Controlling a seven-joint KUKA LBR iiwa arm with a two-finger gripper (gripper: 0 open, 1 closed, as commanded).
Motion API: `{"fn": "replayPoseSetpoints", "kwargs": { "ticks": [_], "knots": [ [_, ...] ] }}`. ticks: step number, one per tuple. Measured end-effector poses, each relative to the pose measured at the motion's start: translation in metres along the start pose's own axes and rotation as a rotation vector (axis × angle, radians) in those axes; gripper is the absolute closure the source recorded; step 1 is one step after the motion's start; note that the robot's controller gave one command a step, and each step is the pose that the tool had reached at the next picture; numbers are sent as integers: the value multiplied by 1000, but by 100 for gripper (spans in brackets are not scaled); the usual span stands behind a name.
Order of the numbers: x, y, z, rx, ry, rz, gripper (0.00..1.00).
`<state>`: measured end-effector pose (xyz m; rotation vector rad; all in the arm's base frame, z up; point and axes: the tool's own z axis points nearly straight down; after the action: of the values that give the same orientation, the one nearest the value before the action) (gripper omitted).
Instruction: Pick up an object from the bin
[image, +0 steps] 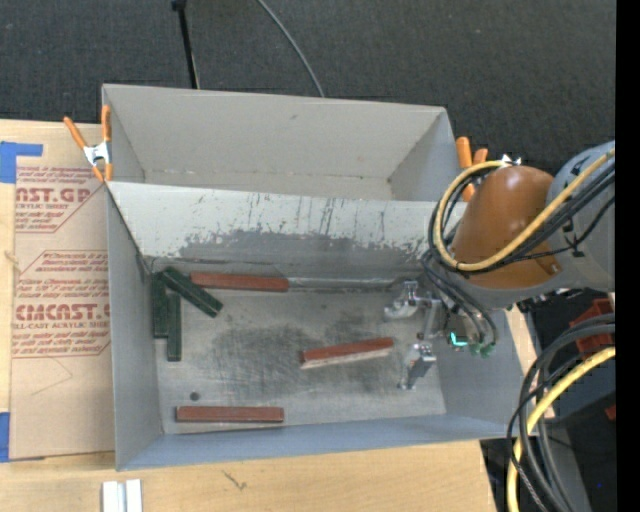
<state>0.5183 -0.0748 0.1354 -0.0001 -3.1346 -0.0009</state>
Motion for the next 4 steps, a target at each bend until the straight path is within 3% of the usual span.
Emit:
{"fn": "replayPoseSetpoints", "kwargs": {
  "ticks": [1, 2, 3, 4],
  "knots": [
    [-2, 0, -4, 1, -7, -1, 0],
    [-23, 60, 52, 2, -11, -102, 0],
    [-25, 74, 53, 3, -12, -132, 0],
    [-29, 60, 36, 1, -8, -244, 0]
  ]
}}
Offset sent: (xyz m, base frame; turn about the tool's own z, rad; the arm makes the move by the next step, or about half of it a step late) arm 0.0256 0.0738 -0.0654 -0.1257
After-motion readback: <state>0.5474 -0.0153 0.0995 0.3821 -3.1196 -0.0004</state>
